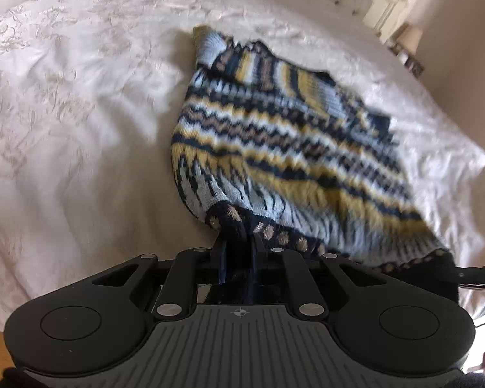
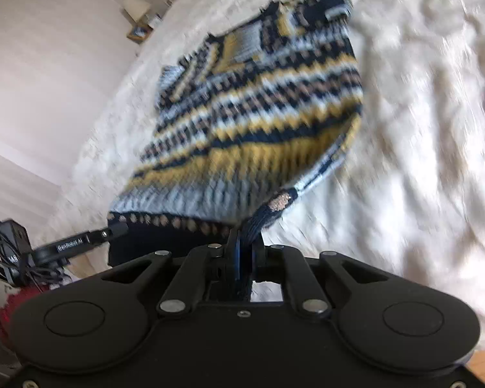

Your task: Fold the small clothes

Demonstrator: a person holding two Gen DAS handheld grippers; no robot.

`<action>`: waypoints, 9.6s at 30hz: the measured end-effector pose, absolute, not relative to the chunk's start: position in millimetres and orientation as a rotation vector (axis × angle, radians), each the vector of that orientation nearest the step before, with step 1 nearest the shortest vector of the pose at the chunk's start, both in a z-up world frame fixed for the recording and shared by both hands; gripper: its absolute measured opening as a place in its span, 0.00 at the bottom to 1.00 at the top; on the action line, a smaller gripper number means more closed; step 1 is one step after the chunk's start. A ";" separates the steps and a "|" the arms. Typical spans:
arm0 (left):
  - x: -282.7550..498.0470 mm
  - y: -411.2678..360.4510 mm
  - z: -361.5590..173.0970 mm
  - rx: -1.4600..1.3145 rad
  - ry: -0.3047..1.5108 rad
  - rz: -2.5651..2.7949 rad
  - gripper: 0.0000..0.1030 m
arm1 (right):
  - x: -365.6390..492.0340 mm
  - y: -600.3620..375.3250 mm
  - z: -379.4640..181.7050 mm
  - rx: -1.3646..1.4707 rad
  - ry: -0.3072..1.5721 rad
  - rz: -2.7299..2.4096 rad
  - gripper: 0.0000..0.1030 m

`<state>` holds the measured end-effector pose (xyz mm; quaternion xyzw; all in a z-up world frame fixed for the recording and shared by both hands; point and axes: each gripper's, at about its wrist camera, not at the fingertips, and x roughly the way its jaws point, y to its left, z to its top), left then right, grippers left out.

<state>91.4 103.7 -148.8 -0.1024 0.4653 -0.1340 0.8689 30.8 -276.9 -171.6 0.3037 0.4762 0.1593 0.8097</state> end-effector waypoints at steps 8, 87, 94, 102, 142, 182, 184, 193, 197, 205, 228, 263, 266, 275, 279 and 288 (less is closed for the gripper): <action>133.4 104.7 -100.4 -0.281 0.841 -0.299 0.11 | 74.9 -289.6 -127.9 0.687 0.873 0.337 0.13; 290.9 54.5 -184.9 0.390 0.933 -0.689 0.52 | 217.8 -327.6 -167.9 0.671 0.961 0.002 0.57; 297.7 46.8 -192.7 0.332 0.999 -0.683 0.52 | 242.2 -310.8 -177.3 0.452 1.029 0.142 0.60; 312.7 49.6 -203.5 0.218 1.084 -0.645 0.59 | 268.8 -296.5 -200.2 0.310 1.103 0.238 0.62; 314.5 37.0 -54.5 0.197 0.629 -0.530 0.06 | 263.5 -280.4 -78.9 0.184 0.766 0.234 0.16; 401.6 9.9 -121.1 0.146 0.891 -0.372 0.27 | 361.0 -279.9 -156.3 0.209 0.902 0.117 0.51; 388.0 -3.8 -127.8 0.149 0.914 -0.413 0.27 | 350.8 -258.9 -159.1 0.212 0.923 0.169 0.51; 372.7 3.5 -182.1 0.212 1.081 -0.362 0.27 | 329.9 -229.5 -203.4 0.177 1.087 0.178 0.51; 381.4 28.7 -187.8 0.148 1.131 -0.328 0.27 | 326.7 -249.8 -209.0 0.175 1.115 0.086 0.50; 379.1 19.1 -179.1 0.150 1.152 -0.297 0.32 | 319.1 -257.6 -196.5 0.201 1.100 0.028 0.57; 287.3 14.4 -133.0 0.045 1.177 -0.312 0.35 | 213.1 -247.5 -149.0 0.378 1.062 -0.035 0.98; 387.9 -84.7 -157.7 0.084 1.135 -0.231 0.55 | 324.3 -368.8 -219.3 0.624 1.145 0.083 0.99; 405.0 -93.2 -176.0 0.125 1.168 -0.210 0.55 | 335.1 -373.2 -231.1 0.660 1.161 0.121 1.00; 434.8 -99.8 -210.1 0.140 1.241 -0.177 0.77 | 358.7 -377.2 -254.7 0.734 1.151 0.203 1.00; 438.8 -99.3 -214.5 0.133 1.243 -0.183 0.86 | 363.1 -379.4 -255.9 0.741 1.153 0.229 1.00; 452.6 -105.5 -221.2 0.152 1.276 -0.179 0.93 | 353.7 -380.5 -253.1 0.710 1.120 0.276 0.94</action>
